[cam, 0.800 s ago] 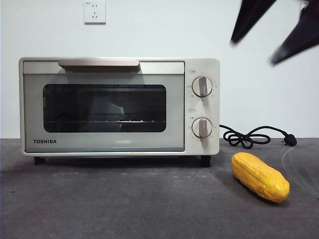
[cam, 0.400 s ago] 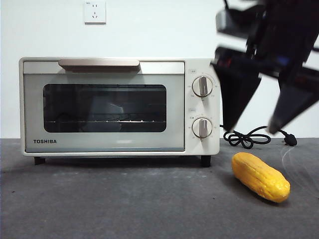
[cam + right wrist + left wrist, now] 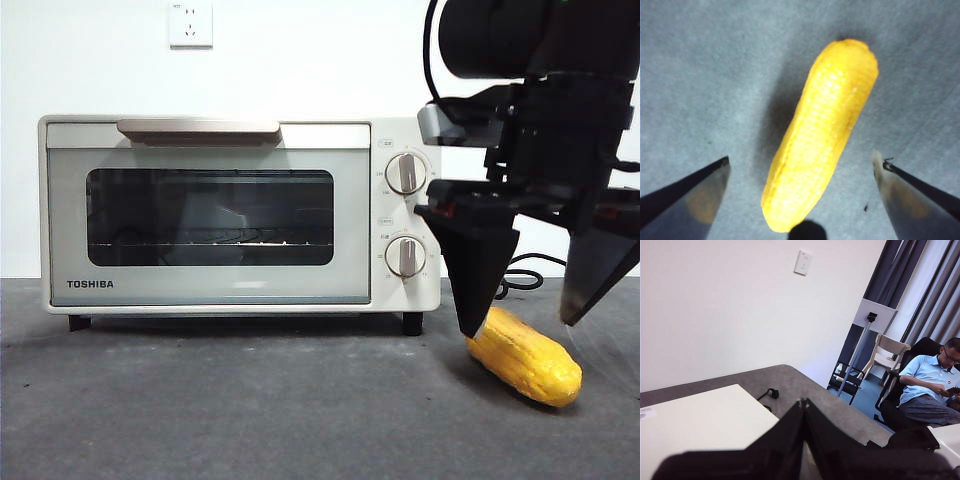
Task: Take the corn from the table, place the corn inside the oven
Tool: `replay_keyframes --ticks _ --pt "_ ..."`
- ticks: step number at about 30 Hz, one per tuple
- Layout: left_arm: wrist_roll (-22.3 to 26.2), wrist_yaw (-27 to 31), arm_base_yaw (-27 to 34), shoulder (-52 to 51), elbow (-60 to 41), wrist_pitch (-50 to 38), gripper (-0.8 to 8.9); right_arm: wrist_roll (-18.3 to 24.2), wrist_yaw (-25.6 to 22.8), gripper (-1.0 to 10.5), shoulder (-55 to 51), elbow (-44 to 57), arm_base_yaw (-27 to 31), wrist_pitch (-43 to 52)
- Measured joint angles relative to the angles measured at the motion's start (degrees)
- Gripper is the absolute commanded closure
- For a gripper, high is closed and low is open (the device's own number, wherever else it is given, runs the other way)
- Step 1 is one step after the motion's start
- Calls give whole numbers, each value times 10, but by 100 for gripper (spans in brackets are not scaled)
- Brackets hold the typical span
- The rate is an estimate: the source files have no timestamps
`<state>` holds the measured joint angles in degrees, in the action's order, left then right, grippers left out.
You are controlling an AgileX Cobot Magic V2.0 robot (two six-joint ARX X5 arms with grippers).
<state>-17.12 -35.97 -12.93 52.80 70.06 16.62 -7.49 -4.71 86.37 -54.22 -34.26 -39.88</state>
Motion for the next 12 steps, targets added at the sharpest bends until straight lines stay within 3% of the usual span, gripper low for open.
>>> replay_keyframes --ticks 12 --pt "6 8 0 0 0 3 817 16 15 474 16 0 26 4"
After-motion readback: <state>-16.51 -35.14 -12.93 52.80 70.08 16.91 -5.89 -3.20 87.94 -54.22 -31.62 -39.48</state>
